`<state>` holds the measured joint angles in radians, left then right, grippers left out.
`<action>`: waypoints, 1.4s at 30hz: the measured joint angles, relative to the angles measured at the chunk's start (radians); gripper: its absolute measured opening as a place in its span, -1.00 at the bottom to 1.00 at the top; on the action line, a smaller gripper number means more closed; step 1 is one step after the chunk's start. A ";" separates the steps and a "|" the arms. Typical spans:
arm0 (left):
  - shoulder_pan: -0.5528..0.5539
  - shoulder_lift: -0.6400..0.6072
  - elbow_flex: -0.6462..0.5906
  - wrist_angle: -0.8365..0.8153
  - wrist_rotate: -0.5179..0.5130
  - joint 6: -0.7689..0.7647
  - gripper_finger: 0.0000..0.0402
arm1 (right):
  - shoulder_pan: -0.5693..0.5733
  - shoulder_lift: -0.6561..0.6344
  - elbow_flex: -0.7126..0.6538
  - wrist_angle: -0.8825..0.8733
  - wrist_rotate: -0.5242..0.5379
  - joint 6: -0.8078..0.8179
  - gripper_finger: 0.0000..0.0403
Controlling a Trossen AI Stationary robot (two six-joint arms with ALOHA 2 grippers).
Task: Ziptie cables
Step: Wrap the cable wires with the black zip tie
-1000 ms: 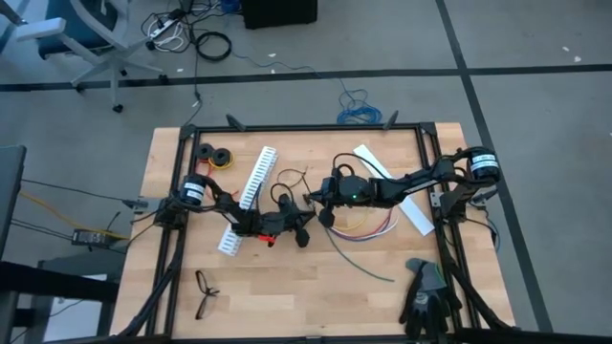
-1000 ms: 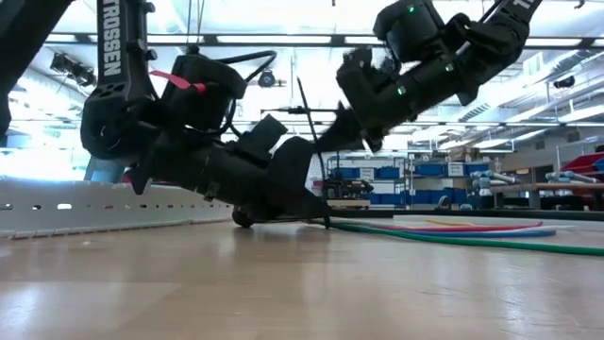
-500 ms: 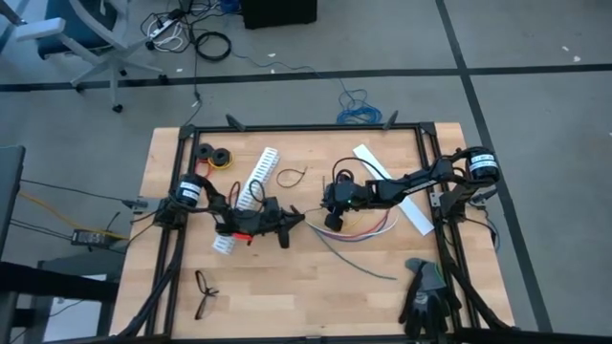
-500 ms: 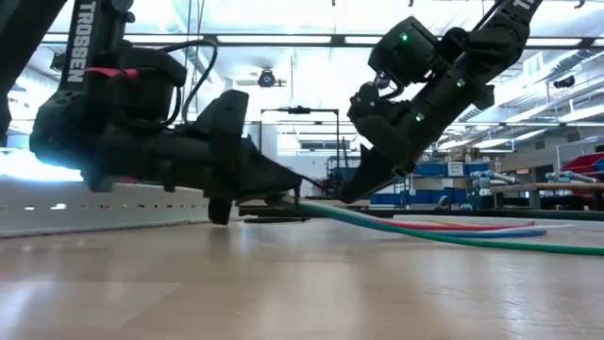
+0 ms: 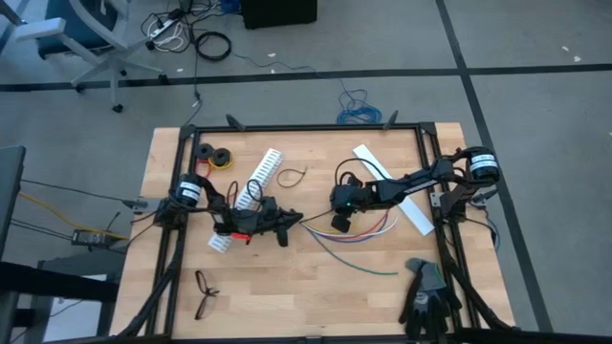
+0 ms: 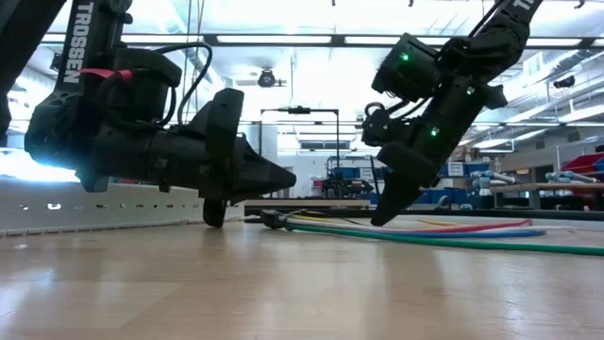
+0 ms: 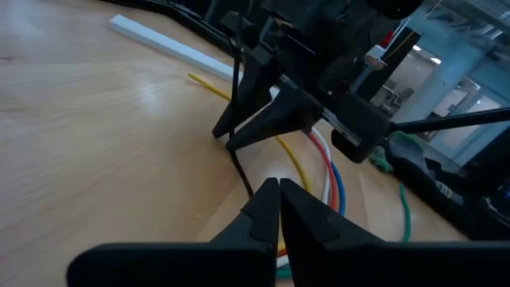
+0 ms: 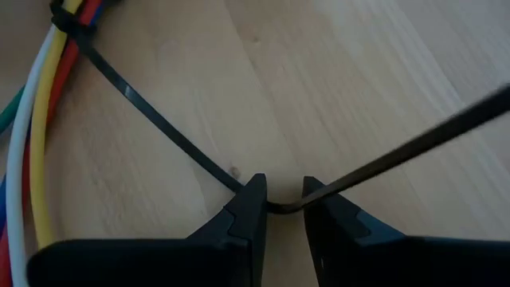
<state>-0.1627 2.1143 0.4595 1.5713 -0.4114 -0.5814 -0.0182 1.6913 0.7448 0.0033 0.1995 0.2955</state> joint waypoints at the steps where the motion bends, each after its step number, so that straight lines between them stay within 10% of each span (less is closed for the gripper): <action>1: 0.000 0.000 0.000 0.000 0.000 0.000 -0.86 | 0.001 0.000 0.000 0.004 -0.001 0.000 -0.61; 42: 0.037 -0.002 0.106 -0.153 0.003 0.134 -0.58 | -0.011 0.002 -0.001 0.501 -0.216 -0.185 -0.53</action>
<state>-0.1261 2.1120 0.5651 1.4181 -0.4080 -0.4475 -0.0292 1.6936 0.7441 0.5041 -0.0167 0.1104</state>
